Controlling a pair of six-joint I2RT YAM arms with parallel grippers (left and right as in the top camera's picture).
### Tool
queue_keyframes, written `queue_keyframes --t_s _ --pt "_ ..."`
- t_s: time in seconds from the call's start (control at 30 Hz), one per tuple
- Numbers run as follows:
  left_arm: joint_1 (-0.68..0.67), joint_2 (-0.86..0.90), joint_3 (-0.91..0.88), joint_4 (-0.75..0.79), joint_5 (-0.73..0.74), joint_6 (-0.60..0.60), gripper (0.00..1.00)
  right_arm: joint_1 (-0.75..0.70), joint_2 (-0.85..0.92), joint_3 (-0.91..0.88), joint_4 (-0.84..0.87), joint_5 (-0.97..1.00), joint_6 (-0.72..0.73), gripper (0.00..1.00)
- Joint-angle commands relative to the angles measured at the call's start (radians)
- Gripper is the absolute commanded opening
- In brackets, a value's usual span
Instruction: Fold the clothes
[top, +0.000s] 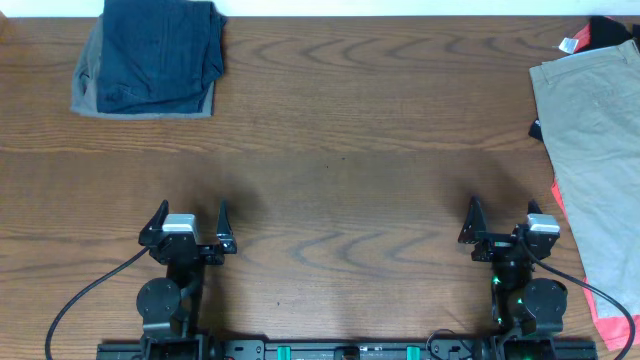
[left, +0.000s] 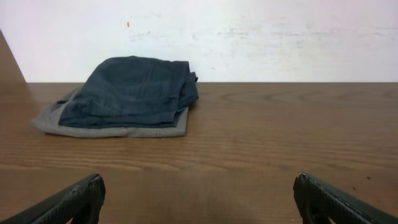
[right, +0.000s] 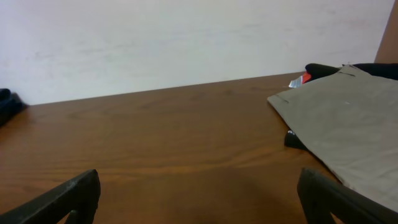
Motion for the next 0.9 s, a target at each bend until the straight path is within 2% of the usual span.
queue_keyframes --t_s 0.0,0.27,0.43,0.87 --pt "0.005 -0.007 -0.014 -0.037 0.014 0.006 0.98 -0.009 -0.007 -0.002 -0.005 -0.010 -0.021 0.99" --pt "0.005 -0.007 -0.014 -0.038 0.014 0.006 0.98 -0.044 -0.007 -0.001 -0.002 0.011 -0.024 0.99" --pt "0.005 -0.007 -0.014 -0.037 0.014 0.007 0.98 -0.041 -0.007 -0.001 -0.002 0.017 -0.105 0.99" --pt "0.005 -0.007 -0.014 -0.038 0.014 0.006 0.98 -0.041 -0.007 -0.001 -0.001 0.020 -0.103 0.99"
